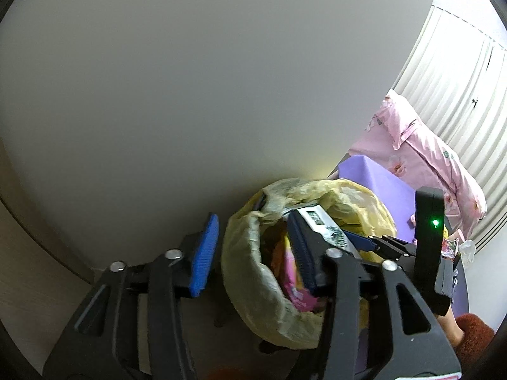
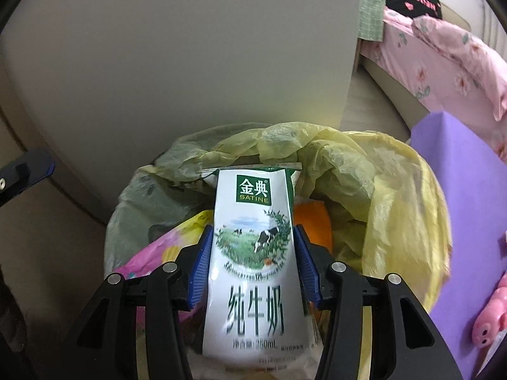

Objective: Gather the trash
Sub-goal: 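Return both tools to the table and grasp the gold snack wrapper with left tool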

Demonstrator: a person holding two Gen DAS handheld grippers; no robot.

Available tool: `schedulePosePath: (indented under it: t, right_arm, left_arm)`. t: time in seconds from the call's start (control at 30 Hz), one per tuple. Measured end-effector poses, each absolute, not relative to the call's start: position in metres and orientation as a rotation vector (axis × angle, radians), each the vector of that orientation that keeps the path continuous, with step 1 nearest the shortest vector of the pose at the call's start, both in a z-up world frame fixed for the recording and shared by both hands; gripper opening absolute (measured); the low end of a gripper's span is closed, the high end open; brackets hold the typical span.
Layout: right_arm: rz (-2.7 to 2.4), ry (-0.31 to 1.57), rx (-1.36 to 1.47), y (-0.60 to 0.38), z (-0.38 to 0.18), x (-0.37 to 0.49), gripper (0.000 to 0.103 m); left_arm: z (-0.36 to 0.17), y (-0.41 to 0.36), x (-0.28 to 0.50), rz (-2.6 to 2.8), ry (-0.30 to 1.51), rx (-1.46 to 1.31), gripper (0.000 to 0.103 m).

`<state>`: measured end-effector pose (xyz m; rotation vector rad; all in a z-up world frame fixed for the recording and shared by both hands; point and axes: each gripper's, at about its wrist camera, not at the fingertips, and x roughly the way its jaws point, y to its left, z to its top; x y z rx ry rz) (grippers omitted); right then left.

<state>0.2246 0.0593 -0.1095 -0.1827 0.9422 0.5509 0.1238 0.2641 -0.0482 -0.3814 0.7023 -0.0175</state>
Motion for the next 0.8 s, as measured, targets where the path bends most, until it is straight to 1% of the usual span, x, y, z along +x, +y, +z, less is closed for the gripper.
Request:
schedulePosePath:
  t: [0.03,0.07,0.37,0.57,0.8]
  right_arm:
    - [0.559,0.934,-0.176,0.057,-0.106,0.222,0.054]
    - [0.571,0.922,-0.162,0.055,-0.099,0.220,0.058]
    - [0.514,0.757,-0.169,-0.008,-0.038,0.185,0.058]
    - [0.386,0.710,-0.149,-0.082,-0.023,0.165,0.058]
    - [0.177,0.712,-0.160,-0.170,-0.029,0.146,0.058]
  left_arm:
    - [-0.046,0.262,0.123,-0.018,0.695,-0.379,0.048]
    - [-0.044,0.259,0.121,-0.018,0.690,-0.376,0.048]
    - [-0.028,0.221,0.123,-0.064,0.671,-0.343,0.049]
    - [-0.031,0.174,0.132,-0.181,0.690,-0.288,0.049]
    - [-0.038,0.099,0.139,-0.360,0.716,-0.200,0.049]
